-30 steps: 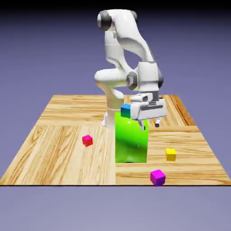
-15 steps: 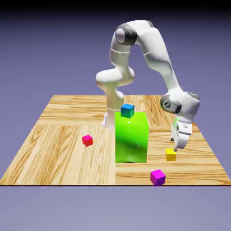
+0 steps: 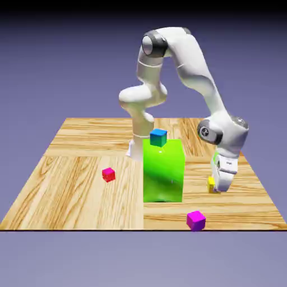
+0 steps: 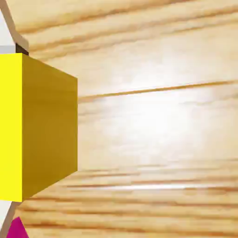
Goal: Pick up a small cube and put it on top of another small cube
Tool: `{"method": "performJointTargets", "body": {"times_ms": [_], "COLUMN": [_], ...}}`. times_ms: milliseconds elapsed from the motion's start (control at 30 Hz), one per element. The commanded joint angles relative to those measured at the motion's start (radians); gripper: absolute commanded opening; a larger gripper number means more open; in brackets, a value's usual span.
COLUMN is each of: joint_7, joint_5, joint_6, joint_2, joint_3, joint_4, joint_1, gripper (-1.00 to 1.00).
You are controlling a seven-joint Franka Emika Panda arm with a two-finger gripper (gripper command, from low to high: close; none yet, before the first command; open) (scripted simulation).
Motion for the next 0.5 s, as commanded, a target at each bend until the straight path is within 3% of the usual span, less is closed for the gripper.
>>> {"method": "performJointTargets", "body": {"times_ms": [0,133,267,300,467], "joint_7": [-0.042,-0.172,-0.161,-0.161,-0.172], "joint_5": [0.011,0.052,0.043,0.043,0.052], "joint_6": [-0.015,-0.063,0.081,0.081,-0.063], "joint_2": [0.009,0.038,0.168,0.168,0.038], "joint_3": [-0.03,-0.12,-0.126,-0.126,-0.12], "joint_4": [0.032,0.129,0.116,0.116,0.129], "joint_1": [-0.002,-0.007,-0.02,-0.02,-0.007], "gripper": [-1.0,-1.0,-1.0,1.0,1.0]}}
